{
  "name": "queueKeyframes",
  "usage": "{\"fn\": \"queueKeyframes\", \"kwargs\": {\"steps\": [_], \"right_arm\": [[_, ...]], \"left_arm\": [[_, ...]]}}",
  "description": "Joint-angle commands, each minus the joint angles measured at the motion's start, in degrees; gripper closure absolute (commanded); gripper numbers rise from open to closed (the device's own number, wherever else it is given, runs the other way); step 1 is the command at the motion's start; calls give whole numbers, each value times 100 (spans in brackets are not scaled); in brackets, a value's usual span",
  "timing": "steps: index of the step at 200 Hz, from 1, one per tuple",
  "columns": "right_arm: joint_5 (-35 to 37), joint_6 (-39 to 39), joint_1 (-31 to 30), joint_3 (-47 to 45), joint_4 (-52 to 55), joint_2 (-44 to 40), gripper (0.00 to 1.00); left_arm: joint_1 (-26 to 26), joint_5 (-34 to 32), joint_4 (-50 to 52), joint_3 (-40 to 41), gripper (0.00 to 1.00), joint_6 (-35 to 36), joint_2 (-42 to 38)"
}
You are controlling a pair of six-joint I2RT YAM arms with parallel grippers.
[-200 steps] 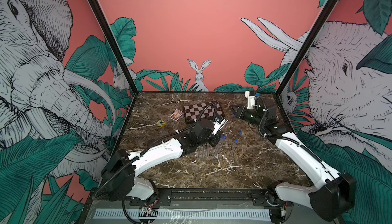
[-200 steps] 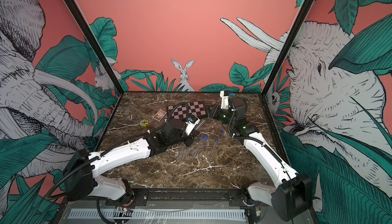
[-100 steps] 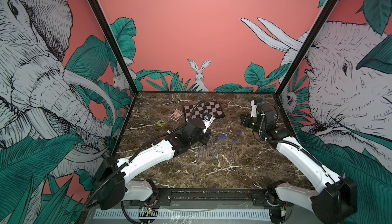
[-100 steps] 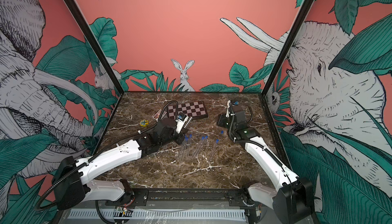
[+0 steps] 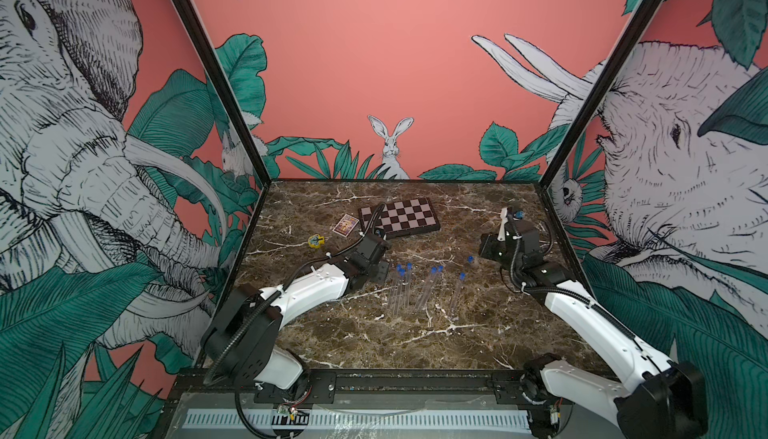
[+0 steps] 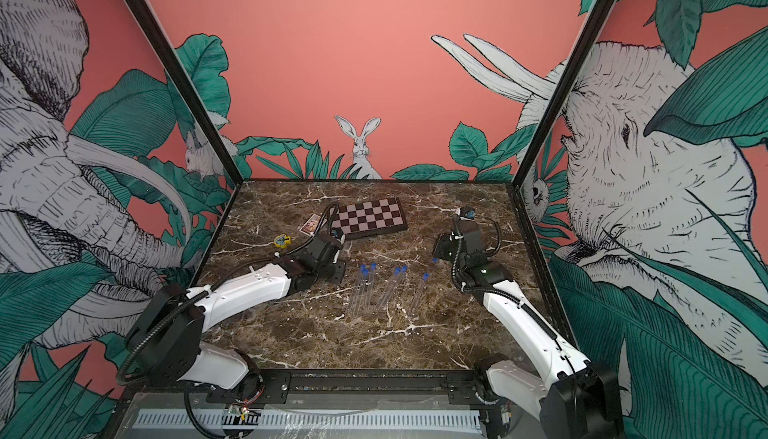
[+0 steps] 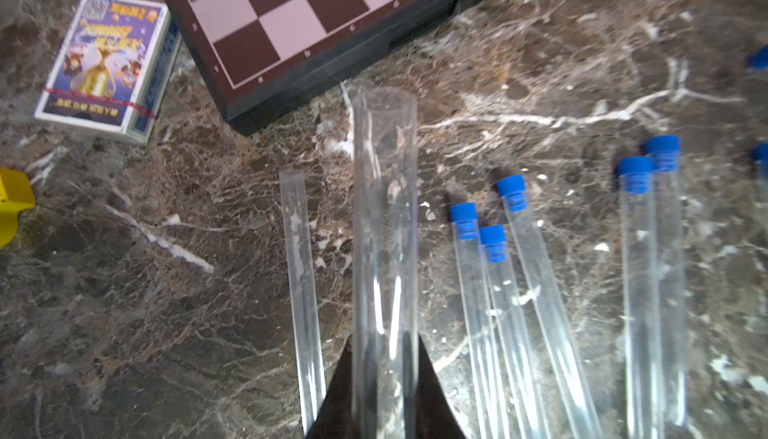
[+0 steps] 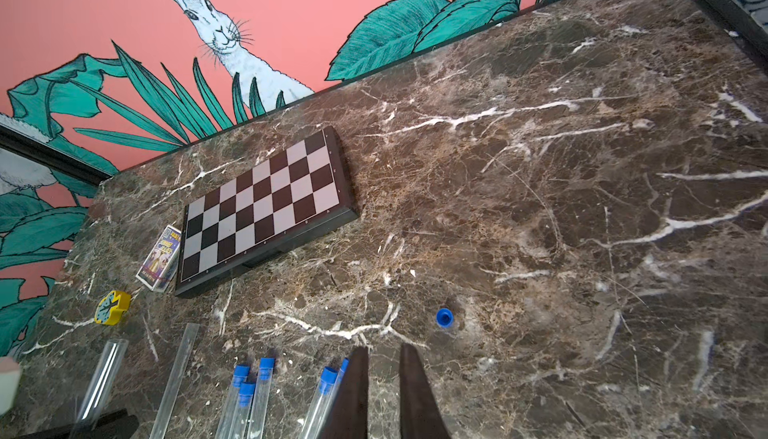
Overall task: Remove stoppers from test tubes
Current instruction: Place the test tube at the center of the board.
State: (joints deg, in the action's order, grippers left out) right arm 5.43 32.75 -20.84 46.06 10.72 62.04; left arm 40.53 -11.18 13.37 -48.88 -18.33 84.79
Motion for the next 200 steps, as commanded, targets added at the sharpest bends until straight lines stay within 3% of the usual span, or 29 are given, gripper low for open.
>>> {"fn": "queueKeyframes", "kwargs": {"steps": [1, 123, 200], "right_arm": [[139, -47, 44, -106, -125, -137, 100], [-1, -13, 109, -314, -149, -324, 100], [-7, -14, 115, -317, -153, -333, 100]], "left_arm": [[-194, -14, -120, -5, 100, -336, 239], [-131, 33, -824, 45, 100, -583, 1231], [219, -628, -1262, 352, 84, -749, 1513]]}}
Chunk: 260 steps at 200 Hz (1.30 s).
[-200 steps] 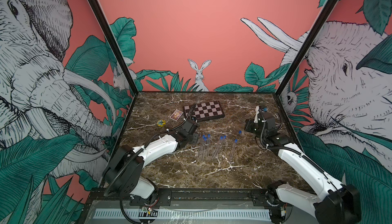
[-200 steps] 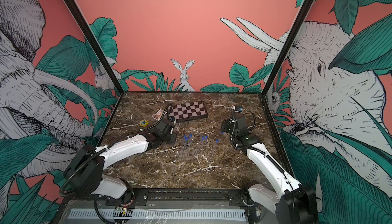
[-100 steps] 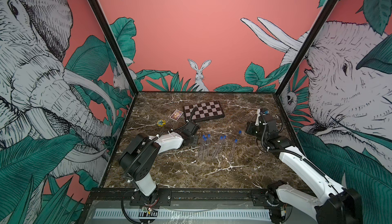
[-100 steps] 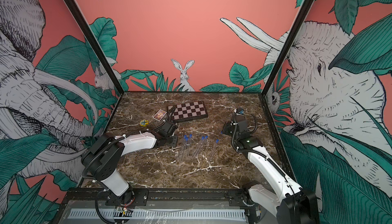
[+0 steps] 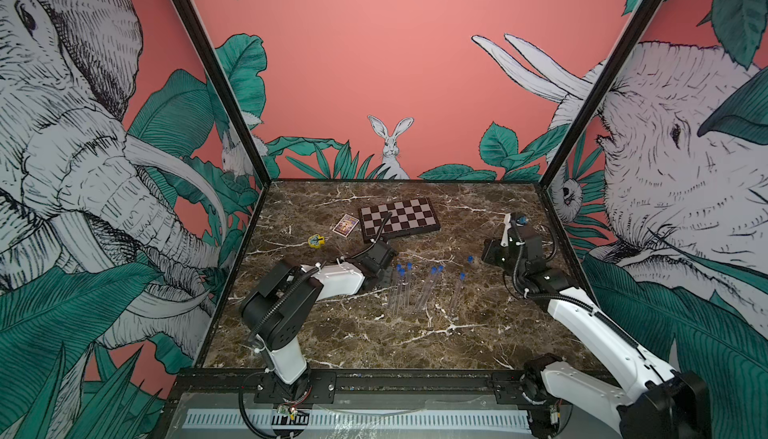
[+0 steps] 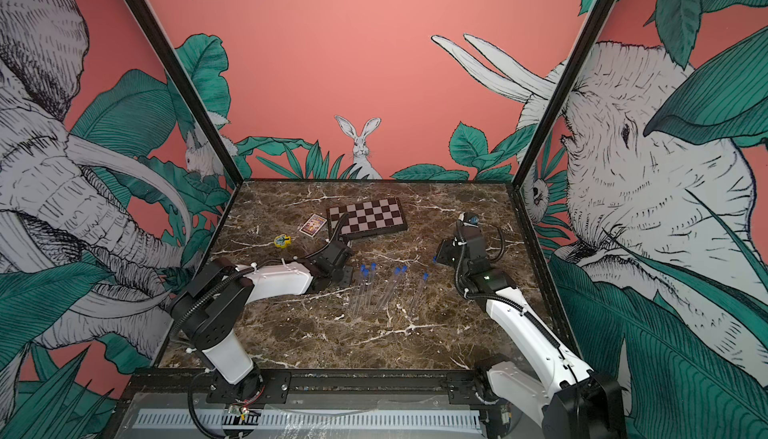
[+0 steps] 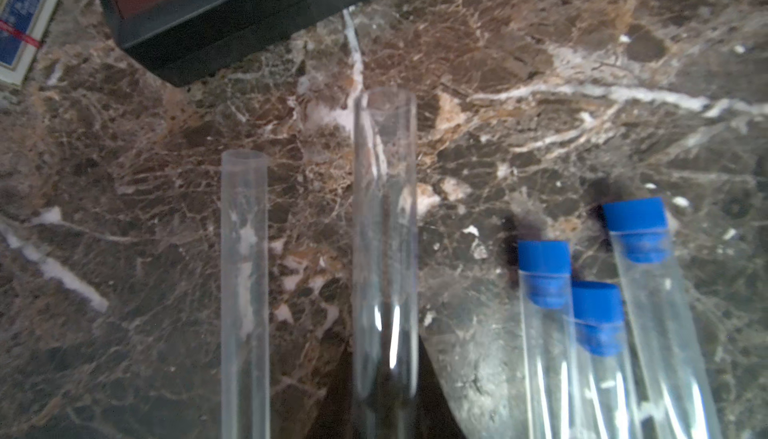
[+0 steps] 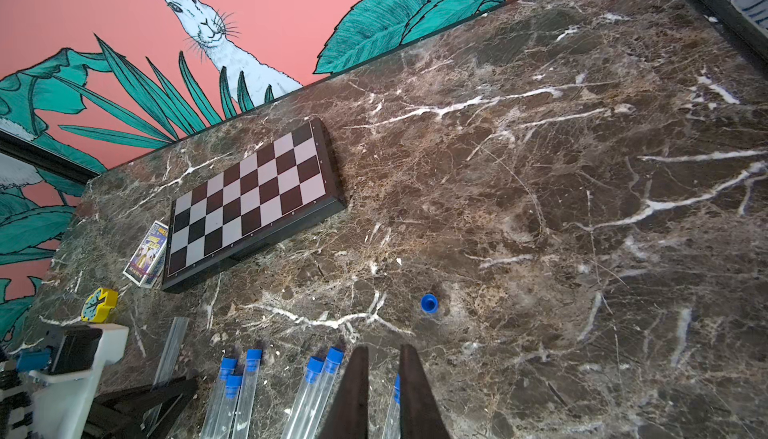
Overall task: Remove stoppers from test tubes
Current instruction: Place the test tube at the center of the board.
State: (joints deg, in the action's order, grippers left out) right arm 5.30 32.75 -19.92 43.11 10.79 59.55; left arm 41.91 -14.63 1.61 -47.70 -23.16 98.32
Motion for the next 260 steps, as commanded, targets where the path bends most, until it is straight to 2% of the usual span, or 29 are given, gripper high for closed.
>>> {"fn": "queueKeyframes", "kwargs": {"steps": [1, 61, 135, 161, 196, 260], "right_arm": [[2, -14, 24, -22, -158, -84, 100], [-17, -16, 30, -14, -170, -67, 100], [-28, -5, 41, -22, -193, -33, 100], [-20, -4, 41, -31, -217, -5, 100], [3, 1, 49, -86, -299, 88, 100], [171, 110, 312, -314, -901, 633, 100]], "left_arm": [[81, -288, -93, 239, 84, -267, 161], [161, -502, -162, 421, 75, -356, 229], [202, -645, -144, 492, 72, -418, 221], [236, -736, -38, 430, 64, -375, 109], [347, -803, -80, 370, 53, -52, -357], [511, -583, -85, 90, 46, 581, -1703]]}}
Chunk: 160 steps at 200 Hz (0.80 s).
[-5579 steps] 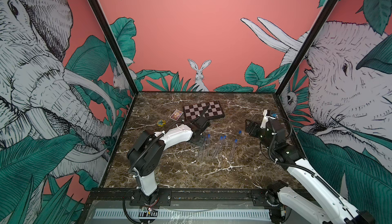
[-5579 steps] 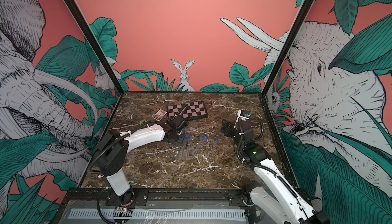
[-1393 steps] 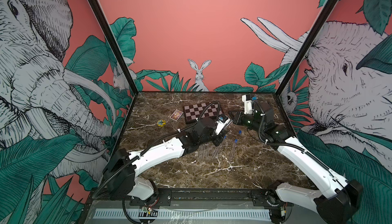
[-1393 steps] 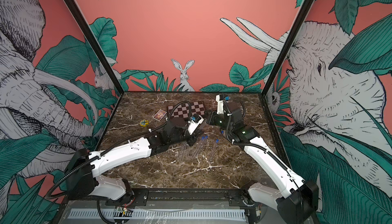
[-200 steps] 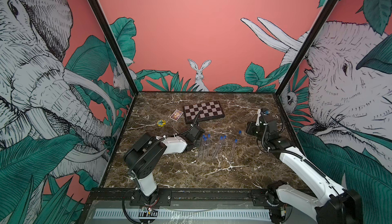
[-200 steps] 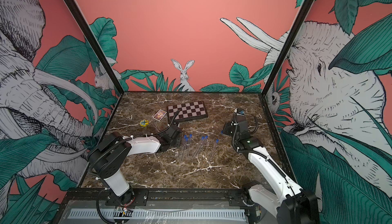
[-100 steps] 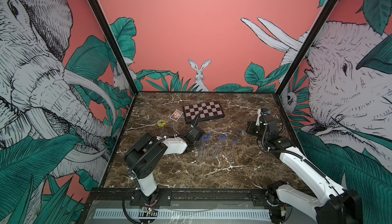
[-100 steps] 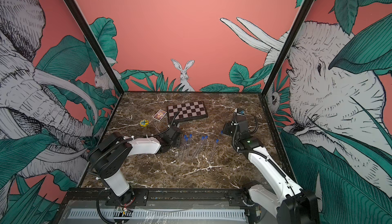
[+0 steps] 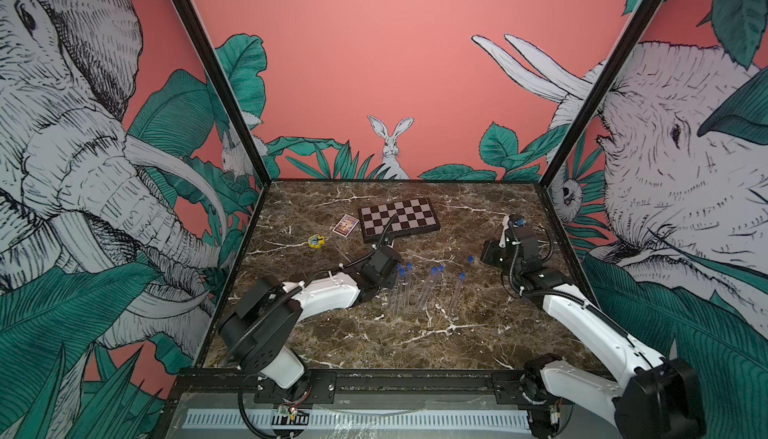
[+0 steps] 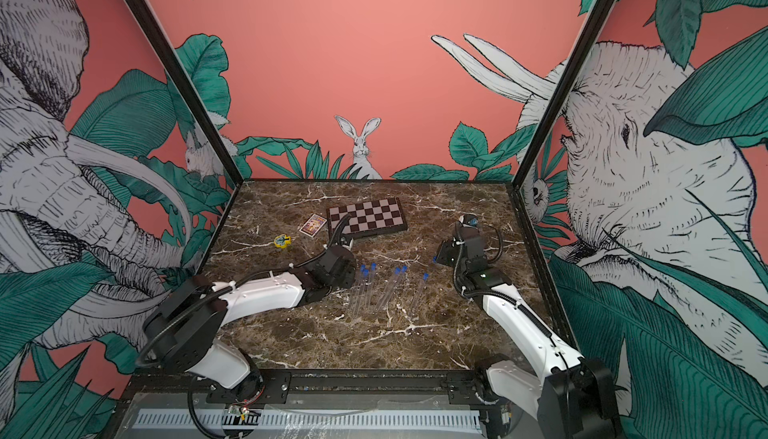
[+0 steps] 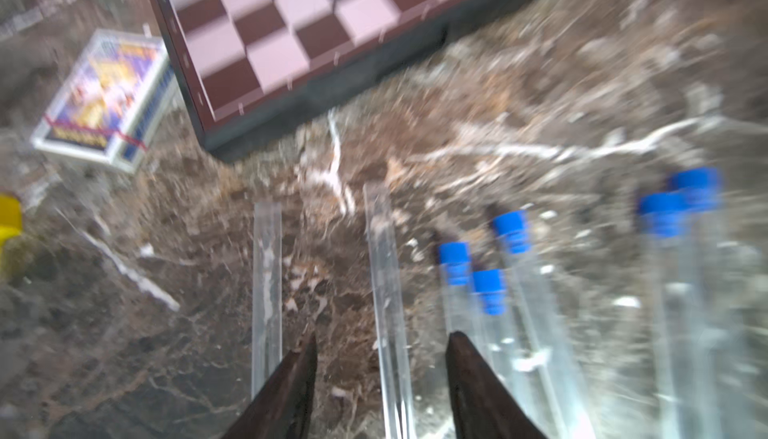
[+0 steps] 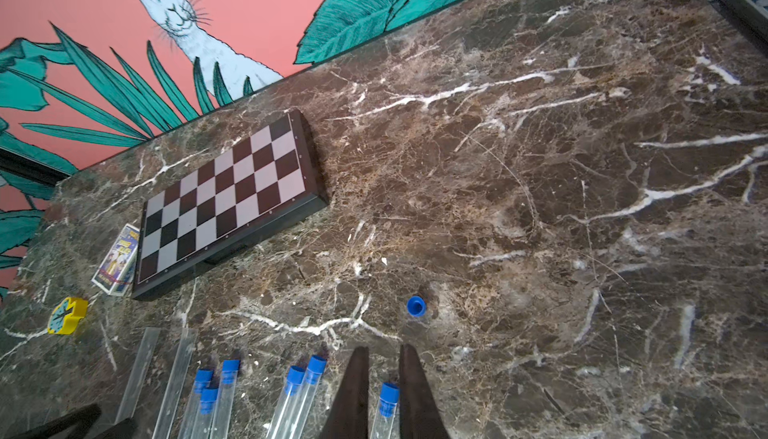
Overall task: Remove stoppers from test tubes
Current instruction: Place the test tube at the center of the board, then place the stopper at the center of the board.
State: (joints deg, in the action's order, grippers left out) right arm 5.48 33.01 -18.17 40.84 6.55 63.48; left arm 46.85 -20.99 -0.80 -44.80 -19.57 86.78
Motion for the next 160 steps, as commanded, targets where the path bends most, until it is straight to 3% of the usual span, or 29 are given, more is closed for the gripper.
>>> {"fn": "queueKeyframes", "kwargs": {"steps": [1, 118, 160], "right_arm": [[154, 83, 142, -90, -491, 259, 100], [514, 639, 518, -97, -2338, 3052, 100], [690, 650, 518, -155, -2780, 3519, 100]], "left_arm": [[17, 52, 166, -216, 46, 229, -562], [26, 72, 1118, -366, 45, 344, -2241], [35, 17, 1274, -267, 45, 323, -2558]]}}
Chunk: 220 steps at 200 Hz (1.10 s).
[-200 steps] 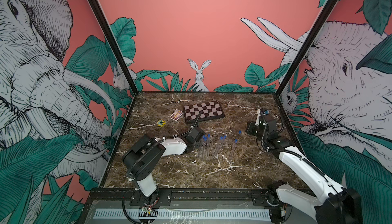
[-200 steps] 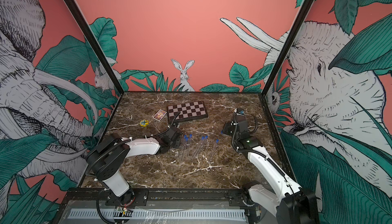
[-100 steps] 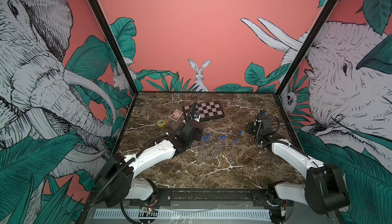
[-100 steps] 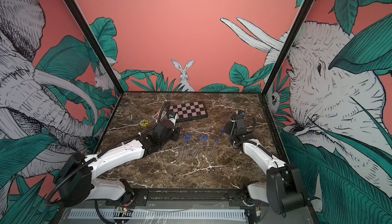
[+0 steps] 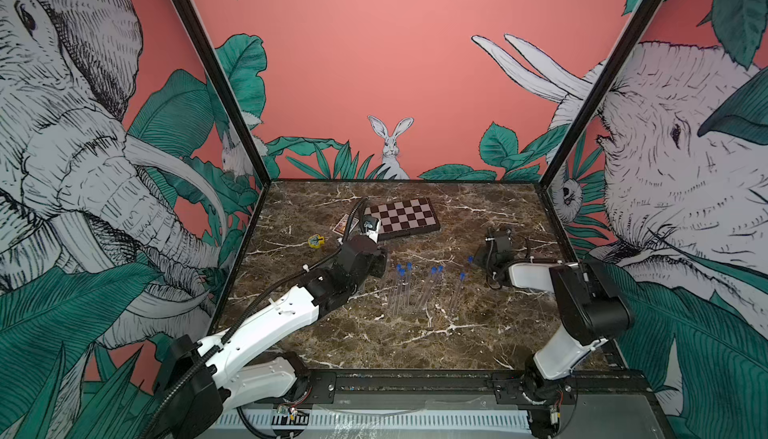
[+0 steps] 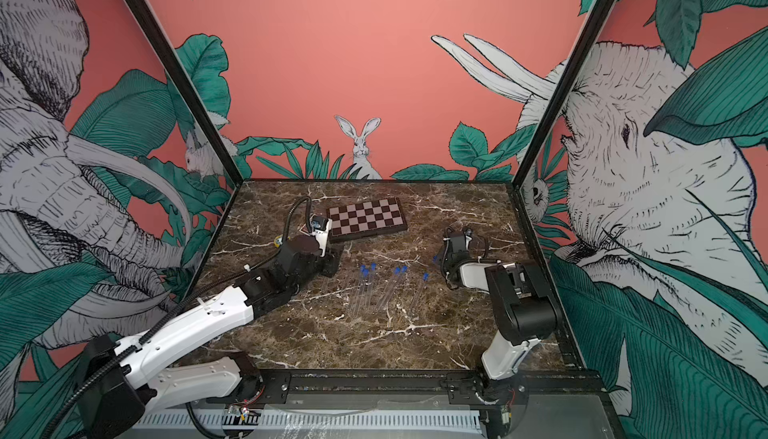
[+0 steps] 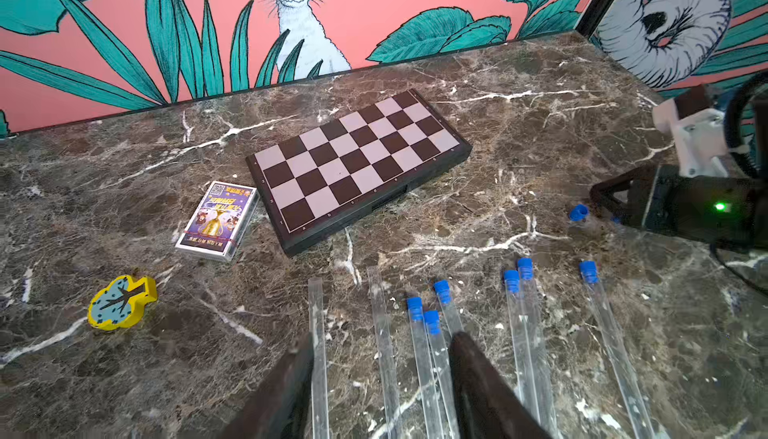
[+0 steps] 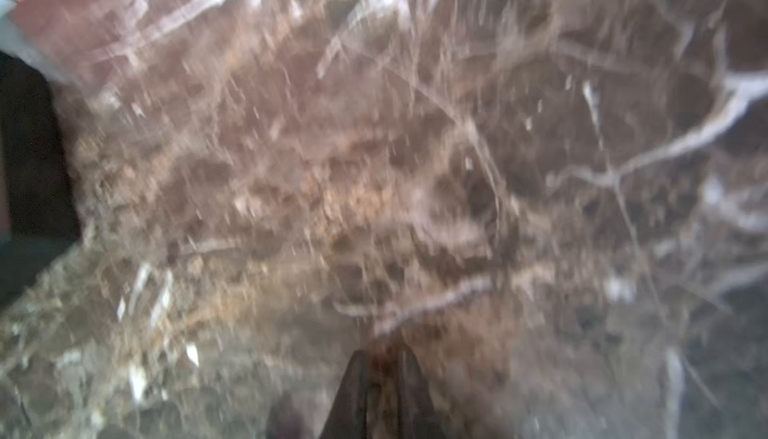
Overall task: Remove stoppers from test tubes
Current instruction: Place the stopper at the center of the board.
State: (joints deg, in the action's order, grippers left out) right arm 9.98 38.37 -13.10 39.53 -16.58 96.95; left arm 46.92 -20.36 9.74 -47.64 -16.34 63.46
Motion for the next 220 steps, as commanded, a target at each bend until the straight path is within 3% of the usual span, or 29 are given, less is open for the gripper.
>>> {"fn": "queueKeyframes", "kwargs": {"steps": [1, 16, 56, 83, 156, 191, 220], "right_arm": [[241, 116, 10, -28, -473, 183, 100], [257, 94, 14, -66, -579, 285, 100], [278, -15, 6, -33, -501, 298, 81], [278, -42, 3, 24, -391, 297, 74], [167, -67, 4, 152, -324, 233, 70], [119, -206, 4, 356, -98, -150, 64], [146, -446, 3, 618, 478, -990, 57]], "left_arm": [[28, -47, 221, 17, 45, -1, -232], [37, -56, 222, 52, 45, -14, -276], [37, -56, 178, 55, 45, -1, -260], [38, -54, 160, 62, 45, 0, -237], [37, -90, 160, 88, 45, 22, -246], [37, -111, 175, 91, 44, 38, -238], [39, -82, 303, 7, 46, 104, -140]]}}
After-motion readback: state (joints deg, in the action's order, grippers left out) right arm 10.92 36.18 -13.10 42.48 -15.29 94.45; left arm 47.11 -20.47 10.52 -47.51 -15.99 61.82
